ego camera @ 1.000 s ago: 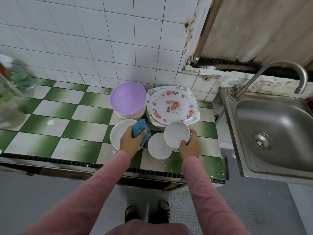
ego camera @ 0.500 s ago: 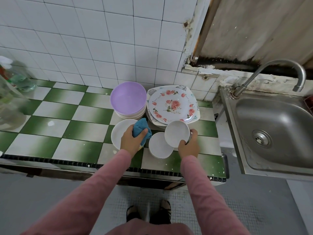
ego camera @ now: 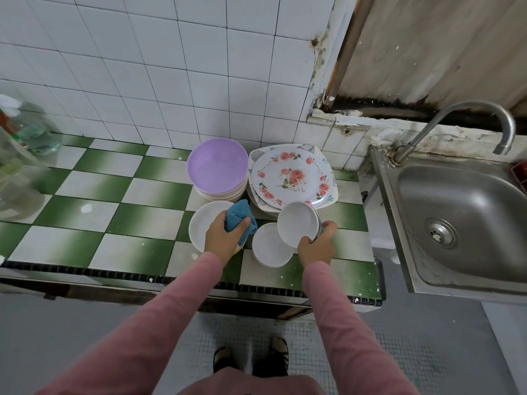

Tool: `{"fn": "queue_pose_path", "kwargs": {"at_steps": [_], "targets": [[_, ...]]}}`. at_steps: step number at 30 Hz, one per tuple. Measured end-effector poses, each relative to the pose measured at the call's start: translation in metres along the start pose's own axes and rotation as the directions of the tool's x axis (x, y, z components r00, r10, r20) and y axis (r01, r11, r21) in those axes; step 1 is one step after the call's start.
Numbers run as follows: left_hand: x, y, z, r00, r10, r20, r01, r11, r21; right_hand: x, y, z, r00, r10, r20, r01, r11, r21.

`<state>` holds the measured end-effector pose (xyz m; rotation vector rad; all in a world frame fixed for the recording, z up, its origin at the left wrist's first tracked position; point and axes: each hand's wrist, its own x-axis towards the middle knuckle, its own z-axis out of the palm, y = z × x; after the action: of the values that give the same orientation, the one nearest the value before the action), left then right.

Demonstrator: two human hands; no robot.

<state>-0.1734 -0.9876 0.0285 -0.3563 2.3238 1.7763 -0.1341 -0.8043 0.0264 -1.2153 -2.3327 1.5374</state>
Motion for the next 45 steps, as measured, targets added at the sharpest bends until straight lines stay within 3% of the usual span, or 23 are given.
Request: {"fn": "queue_pose_path", "kwargs": {"at_steps": [24, 41, 45], "targets": [[0.006, 0.006, 0.005, 1.000, -0.015, -0.008, 0.015, 1.000, -0.010, 0.004, 0.012, 0.015, 0.993, 0.029, 0.117, -0.037, 0.997, 0.067], [0.015, 0.023, 0.014, 1.000, 0.007, 0.002, -0.006, 0.998, -0.065, 0.016, 0.004, 0.007, 0.962, -0.173, 0.210, 0.091, 0.932, 0.351], [0.015, 0.028, 0.015, 1.000, 0.008, 0.001, -0.008, 0.997, -0.079, 0.019, -0.005, 0.009, 0.944, -0.077, 0.322, -0.101, 0.859, 0.502]]}}
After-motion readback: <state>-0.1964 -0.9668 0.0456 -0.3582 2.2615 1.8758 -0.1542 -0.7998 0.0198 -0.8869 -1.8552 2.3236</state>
